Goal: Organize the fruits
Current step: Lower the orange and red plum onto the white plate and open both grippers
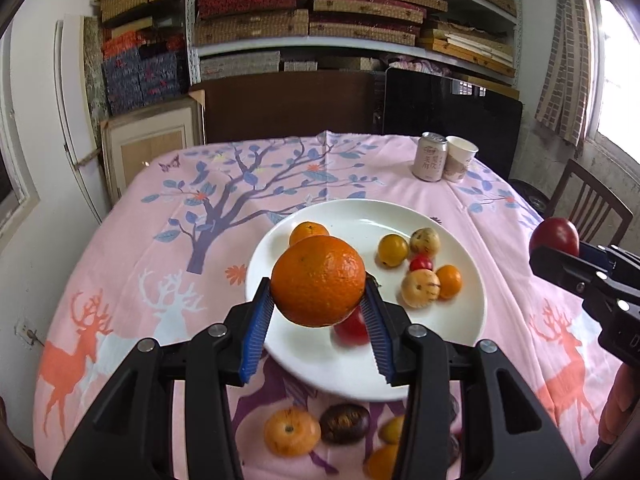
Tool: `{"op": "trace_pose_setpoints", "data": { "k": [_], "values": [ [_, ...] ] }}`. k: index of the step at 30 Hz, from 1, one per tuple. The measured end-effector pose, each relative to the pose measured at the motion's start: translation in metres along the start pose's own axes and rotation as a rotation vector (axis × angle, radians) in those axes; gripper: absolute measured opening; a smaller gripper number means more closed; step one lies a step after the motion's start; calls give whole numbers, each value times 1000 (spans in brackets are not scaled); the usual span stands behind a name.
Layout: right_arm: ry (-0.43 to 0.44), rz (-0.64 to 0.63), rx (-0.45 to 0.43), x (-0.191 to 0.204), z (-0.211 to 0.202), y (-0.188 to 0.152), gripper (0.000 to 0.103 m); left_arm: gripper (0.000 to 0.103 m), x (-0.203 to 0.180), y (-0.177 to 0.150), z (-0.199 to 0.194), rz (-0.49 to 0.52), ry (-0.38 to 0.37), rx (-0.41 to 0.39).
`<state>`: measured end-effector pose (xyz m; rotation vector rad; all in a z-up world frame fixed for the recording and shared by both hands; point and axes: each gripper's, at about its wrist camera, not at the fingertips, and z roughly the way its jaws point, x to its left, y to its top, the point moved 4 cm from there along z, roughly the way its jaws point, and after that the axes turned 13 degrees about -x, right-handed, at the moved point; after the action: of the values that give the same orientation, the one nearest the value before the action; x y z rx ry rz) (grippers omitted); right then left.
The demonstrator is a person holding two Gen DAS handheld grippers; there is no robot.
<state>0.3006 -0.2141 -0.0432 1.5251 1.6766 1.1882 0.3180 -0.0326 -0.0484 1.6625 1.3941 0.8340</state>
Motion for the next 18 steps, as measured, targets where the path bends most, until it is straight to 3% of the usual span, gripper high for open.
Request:
{"op": "trace_pose_setpoints", "data": {
  "k": [7,9,10,11,12,18],
  "values": [
    [10,0,107,-6,80,-12,41,44,20,-20,82,-68,18,135],
    [-13,-30,98,-3,87,-12,48,46,21,-24,93,-80,-2,157],
    [-22,-39,82,-2,86,-10,60,59,23,-24,95,-82,9,152],
    [-22,-41,72,-2,84,-9,61,80,24,-21,93,-85,24,135],
    [-21,-39,68,-2,81,-8,61,87,28,-18,88,-95,37,100],
    [-14,-21,33,-5,39,-8,62,90,32,-8,52,-131,-3,63]
  ]
}}
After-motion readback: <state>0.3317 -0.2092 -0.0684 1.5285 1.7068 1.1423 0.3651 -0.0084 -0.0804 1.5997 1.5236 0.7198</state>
